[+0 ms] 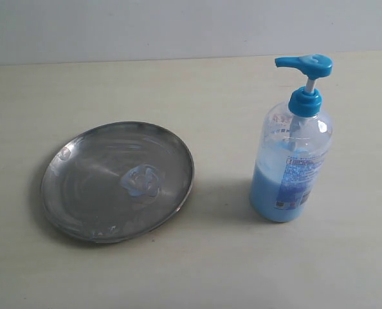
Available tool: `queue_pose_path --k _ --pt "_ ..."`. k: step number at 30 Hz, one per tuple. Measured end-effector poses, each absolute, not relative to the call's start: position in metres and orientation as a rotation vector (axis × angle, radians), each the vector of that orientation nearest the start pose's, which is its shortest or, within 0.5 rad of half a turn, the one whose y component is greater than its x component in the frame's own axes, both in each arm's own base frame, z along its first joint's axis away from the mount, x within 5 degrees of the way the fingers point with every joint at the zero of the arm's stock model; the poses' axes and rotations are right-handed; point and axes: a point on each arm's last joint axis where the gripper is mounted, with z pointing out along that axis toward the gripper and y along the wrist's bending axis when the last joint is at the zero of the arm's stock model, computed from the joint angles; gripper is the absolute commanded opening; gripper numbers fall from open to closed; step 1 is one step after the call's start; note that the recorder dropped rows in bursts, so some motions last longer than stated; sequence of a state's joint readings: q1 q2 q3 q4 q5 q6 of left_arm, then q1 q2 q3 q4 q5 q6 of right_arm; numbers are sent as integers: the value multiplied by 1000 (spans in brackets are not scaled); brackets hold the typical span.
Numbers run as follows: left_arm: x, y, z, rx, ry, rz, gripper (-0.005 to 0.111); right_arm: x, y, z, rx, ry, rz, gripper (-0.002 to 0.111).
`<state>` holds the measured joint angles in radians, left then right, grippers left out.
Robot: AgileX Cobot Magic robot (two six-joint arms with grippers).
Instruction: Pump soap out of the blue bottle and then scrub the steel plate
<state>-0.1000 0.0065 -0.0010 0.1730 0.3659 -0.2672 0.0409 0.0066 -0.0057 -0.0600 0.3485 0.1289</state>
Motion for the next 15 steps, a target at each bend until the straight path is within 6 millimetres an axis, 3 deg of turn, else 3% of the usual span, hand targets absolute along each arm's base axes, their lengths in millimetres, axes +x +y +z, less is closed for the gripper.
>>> queue_pose_path --k 15 --pt "54 0 181 -48 1850 -86 0 54 0 183 48 1832 67 0"
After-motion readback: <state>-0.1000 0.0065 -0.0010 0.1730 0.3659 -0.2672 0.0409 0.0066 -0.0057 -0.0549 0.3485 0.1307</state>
